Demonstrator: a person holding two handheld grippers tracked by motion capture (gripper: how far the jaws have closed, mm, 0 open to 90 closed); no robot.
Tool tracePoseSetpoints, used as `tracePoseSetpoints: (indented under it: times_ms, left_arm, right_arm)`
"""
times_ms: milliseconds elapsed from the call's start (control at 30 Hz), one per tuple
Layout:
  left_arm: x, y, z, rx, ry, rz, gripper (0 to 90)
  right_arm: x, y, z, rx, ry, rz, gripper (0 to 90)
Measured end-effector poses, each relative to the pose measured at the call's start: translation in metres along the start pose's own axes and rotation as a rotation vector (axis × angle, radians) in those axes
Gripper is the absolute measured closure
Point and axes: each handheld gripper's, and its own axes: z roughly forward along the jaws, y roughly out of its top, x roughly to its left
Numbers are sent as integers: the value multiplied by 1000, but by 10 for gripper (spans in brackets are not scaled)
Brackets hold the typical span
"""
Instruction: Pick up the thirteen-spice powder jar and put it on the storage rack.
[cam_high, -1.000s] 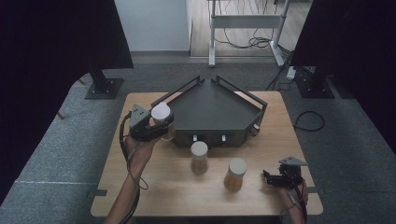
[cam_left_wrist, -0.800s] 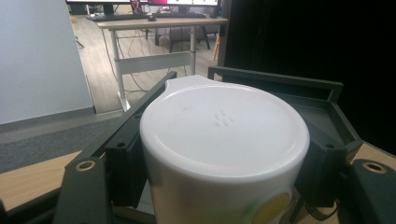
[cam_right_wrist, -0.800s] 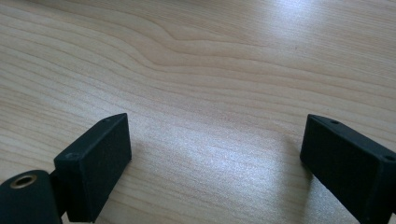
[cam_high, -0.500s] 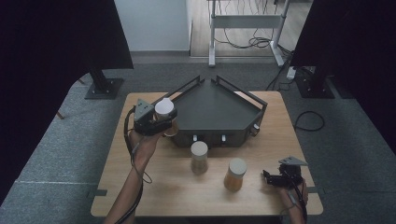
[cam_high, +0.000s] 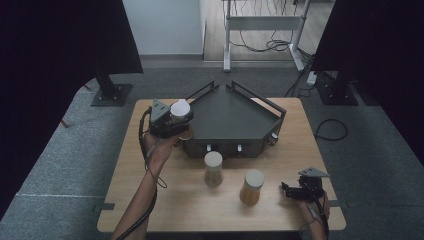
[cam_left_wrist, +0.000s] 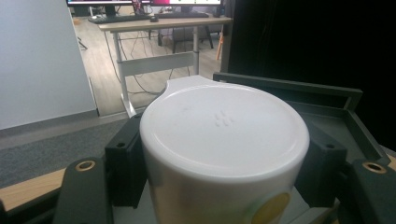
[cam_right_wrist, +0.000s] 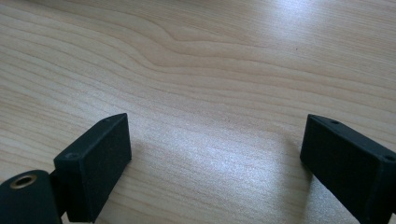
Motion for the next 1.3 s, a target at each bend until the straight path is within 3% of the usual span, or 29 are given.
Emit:
tracePoseSetpoints:
  times_ms: [267, 933, 1300]
  left_arm:
    - [2, 3, 8, -3, 8, -14, 305]
    - [1, 11, 37, 9, 42, 1, 305]
    - [1, 8, 54, 19, 66, 0, 305]
  right_arm:
    - [0, 0, 0, 0, 1, 0, 81]
    - [0, 0, 0, 0, 3, -3, 81]
    - [-1, 0, 0, 0, 5, -5, 81]
